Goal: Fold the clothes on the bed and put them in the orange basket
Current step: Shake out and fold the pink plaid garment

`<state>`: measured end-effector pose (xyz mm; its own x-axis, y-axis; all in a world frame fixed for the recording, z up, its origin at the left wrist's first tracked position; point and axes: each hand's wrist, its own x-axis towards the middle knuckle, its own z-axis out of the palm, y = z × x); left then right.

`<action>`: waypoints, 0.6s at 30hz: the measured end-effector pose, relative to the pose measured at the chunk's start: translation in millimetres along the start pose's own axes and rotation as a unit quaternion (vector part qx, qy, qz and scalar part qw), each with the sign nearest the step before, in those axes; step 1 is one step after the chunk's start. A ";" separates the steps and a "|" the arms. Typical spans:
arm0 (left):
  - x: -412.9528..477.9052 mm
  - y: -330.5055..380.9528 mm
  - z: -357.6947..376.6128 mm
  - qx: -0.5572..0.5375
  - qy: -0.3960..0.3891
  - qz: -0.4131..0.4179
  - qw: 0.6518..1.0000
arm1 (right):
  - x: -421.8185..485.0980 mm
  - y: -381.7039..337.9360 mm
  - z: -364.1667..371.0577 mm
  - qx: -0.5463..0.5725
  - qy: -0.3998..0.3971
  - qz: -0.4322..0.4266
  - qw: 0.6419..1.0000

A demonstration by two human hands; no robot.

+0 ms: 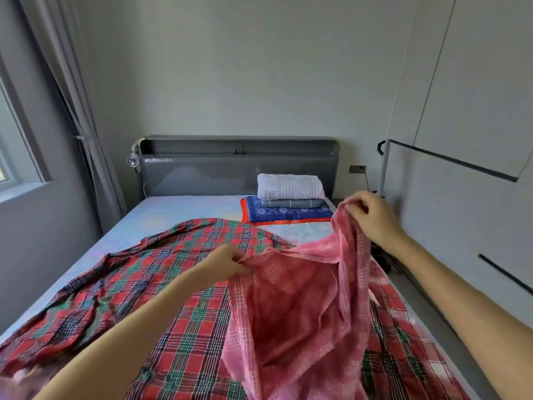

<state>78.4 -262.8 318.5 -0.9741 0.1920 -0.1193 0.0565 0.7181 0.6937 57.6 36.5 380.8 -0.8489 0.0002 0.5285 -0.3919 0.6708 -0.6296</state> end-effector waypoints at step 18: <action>-44.2 5.9 -20.0 -0.103 -0.150 0.088 0.979 | -65.3 -63.1 91.2 -0.037 -0.215 -0.105 0.970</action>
<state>117.4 -280.4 342.1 -0.8435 0.5103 -0.1674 0.1414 0.5118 0.8474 105.4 -73.4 334.1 -0.8284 -0.4410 0.3454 -0.5598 0.6740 -0.4821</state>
